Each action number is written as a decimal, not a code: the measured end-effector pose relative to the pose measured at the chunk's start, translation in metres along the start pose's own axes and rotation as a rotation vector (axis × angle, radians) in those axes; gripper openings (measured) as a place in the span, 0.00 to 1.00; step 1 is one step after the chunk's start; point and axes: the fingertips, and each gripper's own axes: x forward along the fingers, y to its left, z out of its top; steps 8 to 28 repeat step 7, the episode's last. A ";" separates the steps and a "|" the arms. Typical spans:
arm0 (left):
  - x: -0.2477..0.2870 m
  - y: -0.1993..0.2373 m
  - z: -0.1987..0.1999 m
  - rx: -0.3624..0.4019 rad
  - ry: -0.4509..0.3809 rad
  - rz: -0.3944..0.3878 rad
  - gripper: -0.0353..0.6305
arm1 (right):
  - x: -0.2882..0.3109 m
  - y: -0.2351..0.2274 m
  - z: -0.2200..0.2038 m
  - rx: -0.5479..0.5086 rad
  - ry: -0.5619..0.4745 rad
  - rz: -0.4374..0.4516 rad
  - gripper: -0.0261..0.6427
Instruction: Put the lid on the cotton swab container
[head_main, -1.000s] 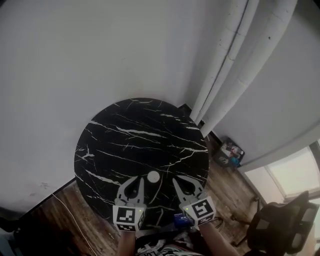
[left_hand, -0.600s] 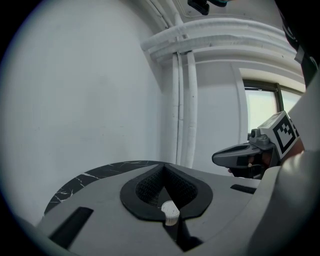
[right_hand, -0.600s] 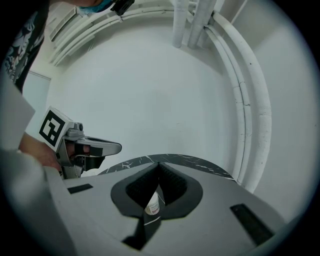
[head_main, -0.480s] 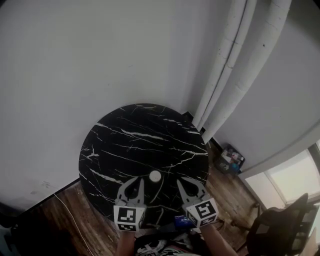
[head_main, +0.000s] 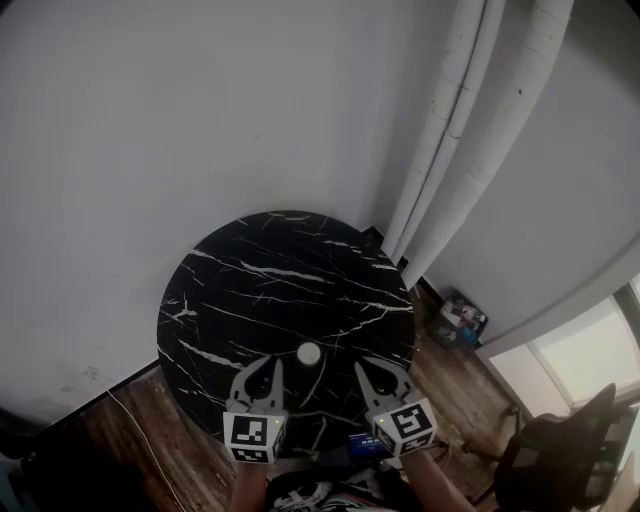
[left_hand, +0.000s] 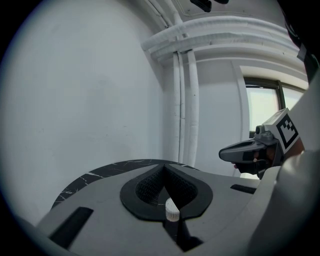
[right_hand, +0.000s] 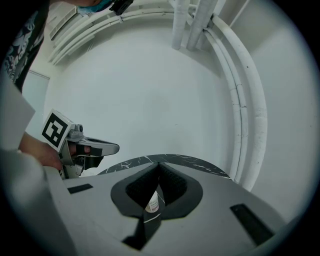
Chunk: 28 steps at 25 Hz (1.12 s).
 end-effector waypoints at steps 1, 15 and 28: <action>0.000 0.000 0.000 0.001 0.003 -0.002 0.07 | 0.001 0.000 0.000 0.001 0.001 0.001 0.06; -0.001 0.008 -0.002 -0.008 0.004 -0.007 0.07 | 0.008 0.000 -0.007 -0.010 0.010 -0.014 0.06; -0.001 0.008 -0.002 -0.008 0.004 -0.007 0.07 | 0.008 0.000 -0.007 -0.010 0.010 -0.014 0.06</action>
